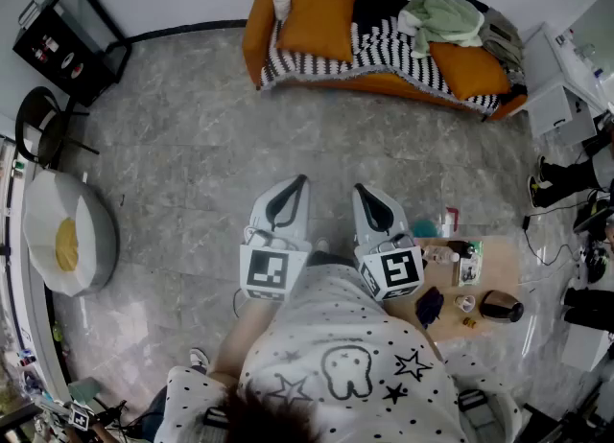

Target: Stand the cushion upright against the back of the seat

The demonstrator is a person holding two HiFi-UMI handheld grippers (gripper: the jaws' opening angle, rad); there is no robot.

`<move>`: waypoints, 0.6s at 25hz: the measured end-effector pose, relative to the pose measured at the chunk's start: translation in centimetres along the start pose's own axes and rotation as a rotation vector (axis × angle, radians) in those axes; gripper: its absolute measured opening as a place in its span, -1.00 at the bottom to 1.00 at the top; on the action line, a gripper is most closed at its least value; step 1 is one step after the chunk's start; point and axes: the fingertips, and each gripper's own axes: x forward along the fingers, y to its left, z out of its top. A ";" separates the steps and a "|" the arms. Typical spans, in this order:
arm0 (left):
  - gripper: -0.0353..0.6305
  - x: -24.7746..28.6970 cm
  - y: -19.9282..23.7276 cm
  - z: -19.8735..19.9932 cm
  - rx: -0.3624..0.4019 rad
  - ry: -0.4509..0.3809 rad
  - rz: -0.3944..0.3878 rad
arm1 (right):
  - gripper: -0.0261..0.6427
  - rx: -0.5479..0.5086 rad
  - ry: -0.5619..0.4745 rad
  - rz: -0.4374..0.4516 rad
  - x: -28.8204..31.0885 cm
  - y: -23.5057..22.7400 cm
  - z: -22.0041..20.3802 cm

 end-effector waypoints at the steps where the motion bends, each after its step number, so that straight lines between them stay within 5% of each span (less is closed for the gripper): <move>1: -0.90 0.0 0.0 0.0 0.002 0.000 0.000 | -0.93 -0.001 0.000 0.002 0.0 0.0 0.0; 15: -0.90 1.2 -1.0 -0.2 0.012 0.001 0.000 | -0.93 0.005 -0.005 0.023 0.3 -1.3 -0.4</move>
